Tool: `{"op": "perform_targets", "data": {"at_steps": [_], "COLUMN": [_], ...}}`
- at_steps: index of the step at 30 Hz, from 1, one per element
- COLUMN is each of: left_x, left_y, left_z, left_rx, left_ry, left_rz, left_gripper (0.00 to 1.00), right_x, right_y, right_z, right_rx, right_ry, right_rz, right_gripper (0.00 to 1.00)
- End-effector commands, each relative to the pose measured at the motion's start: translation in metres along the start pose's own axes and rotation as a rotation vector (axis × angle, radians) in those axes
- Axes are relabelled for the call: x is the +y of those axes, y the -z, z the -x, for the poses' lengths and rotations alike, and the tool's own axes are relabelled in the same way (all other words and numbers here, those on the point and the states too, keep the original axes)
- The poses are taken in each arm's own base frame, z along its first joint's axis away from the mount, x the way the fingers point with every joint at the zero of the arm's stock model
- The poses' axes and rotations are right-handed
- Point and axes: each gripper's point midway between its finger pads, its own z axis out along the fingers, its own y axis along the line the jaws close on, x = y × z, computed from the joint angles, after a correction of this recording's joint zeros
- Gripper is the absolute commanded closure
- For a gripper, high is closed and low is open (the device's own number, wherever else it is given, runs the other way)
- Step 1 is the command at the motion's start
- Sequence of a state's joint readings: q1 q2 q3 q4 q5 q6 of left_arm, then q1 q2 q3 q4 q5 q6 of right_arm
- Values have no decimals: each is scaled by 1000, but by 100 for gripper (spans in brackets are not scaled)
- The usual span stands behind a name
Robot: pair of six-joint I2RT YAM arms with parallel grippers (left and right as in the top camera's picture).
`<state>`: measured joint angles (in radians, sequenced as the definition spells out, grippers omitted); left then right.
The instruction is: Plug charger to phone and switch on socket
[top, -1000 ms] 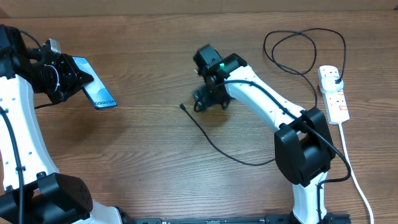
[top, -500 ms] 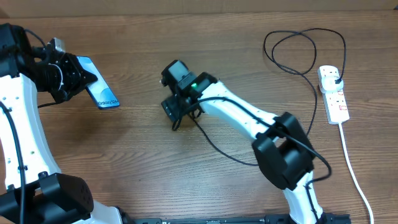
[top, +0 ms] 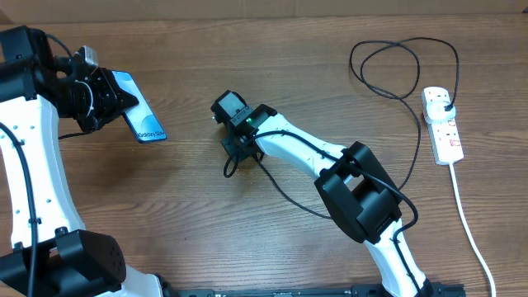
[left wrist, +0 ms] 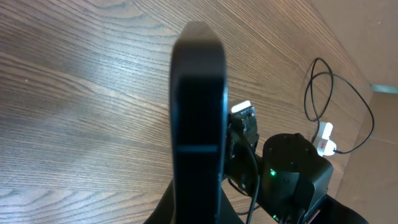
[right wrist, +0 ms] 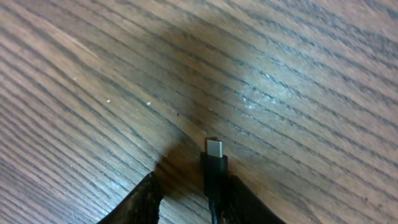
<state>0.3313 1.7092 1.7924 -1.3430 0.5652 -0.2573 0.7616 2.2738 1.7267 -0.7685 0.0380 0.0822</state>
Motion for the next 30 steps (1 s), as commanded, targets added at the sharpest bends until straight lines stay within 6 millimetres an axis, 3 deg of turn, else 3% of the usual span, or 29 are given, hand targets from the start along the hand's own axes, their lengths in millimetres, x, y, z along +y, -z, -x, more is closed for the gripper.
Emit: {"op": "perform_targets", "data": {"at_steps": [1,9,15,20,23,26,30], "left_x": [-14,-14,-14,-14,-14,-17,-30], "left_y": [11,11,11,11,11,11,12], "left_z": [0,0,0,0,0,-1,1], "left_rx": [-27,-27,-27,-27,-27,-25,-25], "left_ry": [-47,-47,-47,-47,-47,-48,-63], "left_rz": [-40,-40,-40,-40,-40,-54,-128], "left_gripper": [96,96,96,96,96,96,96], "right_x": [-2,-2,-2,-3,-4,-9,-22], "right_y": [-12,-13,-13,-13,-11,2,34], "right_z": [-11,-1,-1,-4,-6,-7,-9], "right_rx": [35,-2,-4,8,19,48,80], "right_ry": [11,10,13,30,28,5,-39], "right_rz": [-18,-13,-13,-13,-13,0,37], "right_gripper": [68,70,66,93,96,96,96]}}
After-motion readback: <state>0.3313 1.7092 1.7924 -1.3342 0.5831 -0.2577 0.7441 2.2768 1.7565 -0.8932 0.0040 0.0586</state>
